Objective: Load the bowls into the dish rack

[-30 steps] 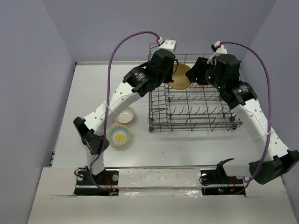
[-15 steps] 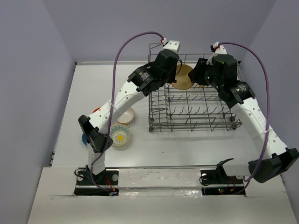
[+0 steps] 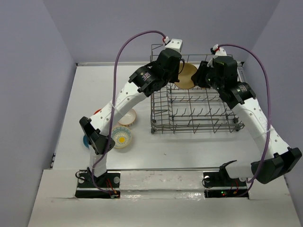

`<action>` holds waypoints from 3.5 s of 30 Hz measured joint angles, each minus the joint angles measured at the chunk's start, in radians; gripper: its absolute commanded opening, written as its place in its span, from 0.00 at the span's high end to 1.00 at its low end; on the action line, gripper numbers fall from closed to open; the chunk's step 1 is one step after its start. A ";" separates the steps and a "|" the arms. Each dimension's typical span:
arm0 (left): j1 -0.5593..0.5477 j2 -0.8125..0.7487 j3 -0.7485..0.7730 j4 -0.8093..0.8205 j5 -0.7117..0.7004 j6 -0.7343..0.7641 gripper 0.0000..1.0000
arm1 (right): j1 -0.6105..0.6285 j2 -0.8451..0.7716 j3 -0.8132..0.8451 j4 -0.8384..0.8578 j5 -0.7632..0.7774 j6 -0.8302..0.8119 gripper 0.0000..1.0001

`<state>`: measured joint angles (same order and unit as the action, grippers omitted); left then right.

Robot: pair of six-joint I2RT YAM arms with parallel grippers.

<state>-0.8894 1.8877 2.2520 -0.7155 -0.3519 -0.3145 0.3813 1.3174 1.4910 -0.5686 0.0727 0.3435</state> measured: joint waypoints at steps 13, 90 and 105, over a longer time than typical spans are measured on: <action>-0.004 0.007 -0.026 0.038 0.003 0.001 0.69 | 0.007 0.010 0.000 -0.001 0.033 0.011 0.99; 0.380 -0.953 -1.326 0.504 0.299 -0.005 0.07 | -0.137 0.179 -0.584 0.787 1.099 -1.264 0.99; 0.380 -0.945 -1.327 0.505 0.299 -0.005 0.07 | -0.137 0.254 -0.547 0.785 1.135 -1.245 0.99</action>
<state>-0.5091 0.9424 0.9249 -0.2100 -0.0532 -0.3199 0.2447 1.5719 0.9443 0.2165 1.2076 -0.9012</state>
